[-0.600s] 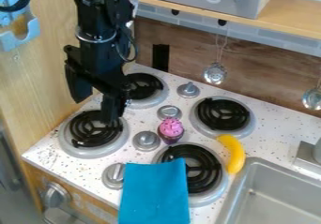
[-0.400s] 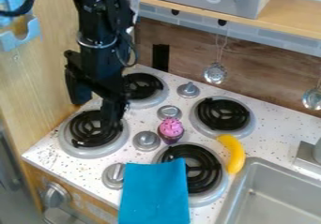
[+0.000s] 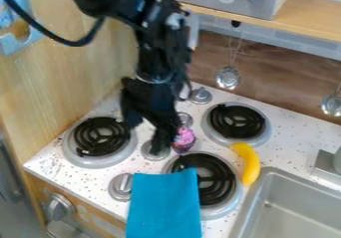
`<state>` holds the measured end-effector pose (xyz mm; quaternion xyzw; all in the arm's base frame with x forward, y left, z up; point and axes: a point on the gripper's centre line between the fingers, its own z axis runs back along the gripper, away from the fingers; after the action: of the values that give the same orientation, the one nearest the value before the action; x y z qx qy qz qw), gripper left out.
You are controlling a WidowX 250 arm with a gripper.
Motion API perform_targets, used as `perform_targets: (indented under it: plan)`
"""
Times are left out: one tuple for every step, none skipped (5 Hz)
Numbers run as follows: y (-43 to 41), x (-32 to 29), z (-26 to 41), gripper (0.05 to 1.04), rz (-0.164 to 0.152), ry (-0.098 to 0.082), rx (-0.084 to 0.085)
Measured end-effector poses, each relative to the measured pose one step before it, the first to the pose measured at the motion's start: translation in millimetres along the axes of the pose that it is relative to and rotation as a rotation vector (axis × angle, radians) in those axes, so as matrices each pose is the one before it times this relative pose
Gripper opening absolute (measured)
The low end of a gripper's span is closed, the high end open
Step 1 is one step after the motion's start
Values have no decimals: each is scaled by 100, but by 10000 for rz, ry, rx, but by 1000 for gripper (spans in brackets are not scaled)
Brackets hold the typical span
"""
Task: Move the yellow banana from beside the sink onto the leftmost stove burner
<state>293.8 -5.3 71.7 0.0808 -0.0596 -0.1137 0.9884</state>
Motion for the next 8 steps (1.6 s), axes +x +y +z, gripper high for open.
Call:
perform_targets:
  plan:
    - [-2744, 2035, -1632, 1006, 2047, -589, 112]
    - [-3070, 2681, -2199, 1006, 1164, 11, -152]
    - [-1791, 2520, -1971, 1006, 1395, -482, -363]
    - [-1905, 1752, -1812, 1006, 784, -238, -312]
    - [-1001, 1319, -2050, 1006, 709, -164, 14]
    - [-766, 823, -1948, 1006, 447, -128, 346]
    - [-735, -98, -1413, 1006, 131, 93, 113]
    - [-350, 422, -701, 948, 298, -117, 82]
